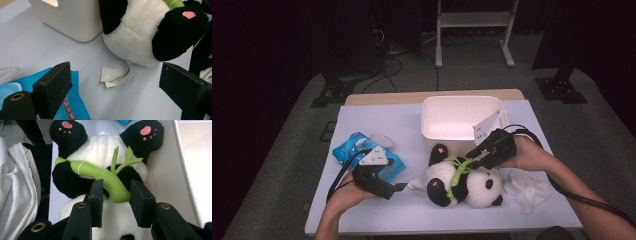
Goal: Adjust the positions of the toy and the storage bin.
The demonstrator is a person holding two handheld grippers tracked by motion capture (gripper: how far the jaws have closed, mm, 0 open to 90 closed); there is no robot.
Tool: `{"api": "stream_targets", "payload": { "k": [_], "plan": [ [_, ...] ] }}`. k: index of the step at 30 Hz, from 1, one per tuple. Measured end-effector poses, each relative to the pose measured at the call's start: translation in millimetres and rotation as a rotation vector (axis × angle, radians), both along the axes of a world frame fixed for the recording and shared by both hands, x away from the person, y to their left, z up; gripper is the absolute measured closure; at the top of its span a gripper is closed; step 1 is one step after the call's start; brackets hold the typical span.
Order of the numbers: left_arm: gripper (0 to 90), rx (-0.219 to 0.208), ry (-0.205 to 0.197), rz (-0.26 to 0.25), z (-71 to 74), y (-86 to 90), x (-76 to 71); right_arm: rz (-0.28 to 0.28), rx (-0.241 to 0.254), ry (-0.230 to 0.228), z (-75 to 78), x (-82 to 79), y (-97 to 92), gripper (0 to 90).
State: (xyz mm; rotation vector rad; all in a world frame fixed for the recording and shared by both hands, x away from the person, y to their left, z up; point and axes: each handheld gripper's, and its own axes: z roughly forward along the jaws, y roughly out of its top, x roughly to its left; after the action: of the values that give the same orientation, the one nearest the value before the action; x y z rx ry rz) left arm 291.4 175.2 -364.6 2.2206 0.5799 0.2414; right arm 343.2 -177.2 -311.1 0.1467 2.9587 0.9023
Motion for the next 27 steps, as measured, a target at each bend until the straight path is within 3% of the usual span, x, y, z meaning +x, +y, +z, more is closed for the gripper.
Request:
{"api": "stream_targets", "payload": {
  "k": [11, 27],
  "plan": [
    [9.7, 0.002, 0.002, 0.006, -1.0, 0.8, 0.6, 0.014, 0.024, 0.02, -3.0, -0.4, 0.5, 75.2],
    [9.7, 0.004, 0.005, 0.014, -3.3, 5.8, 4.4, 0.03, 0.012, -0.012, 7.0, -3.4, 5.3, 77.5]
  ]
}}
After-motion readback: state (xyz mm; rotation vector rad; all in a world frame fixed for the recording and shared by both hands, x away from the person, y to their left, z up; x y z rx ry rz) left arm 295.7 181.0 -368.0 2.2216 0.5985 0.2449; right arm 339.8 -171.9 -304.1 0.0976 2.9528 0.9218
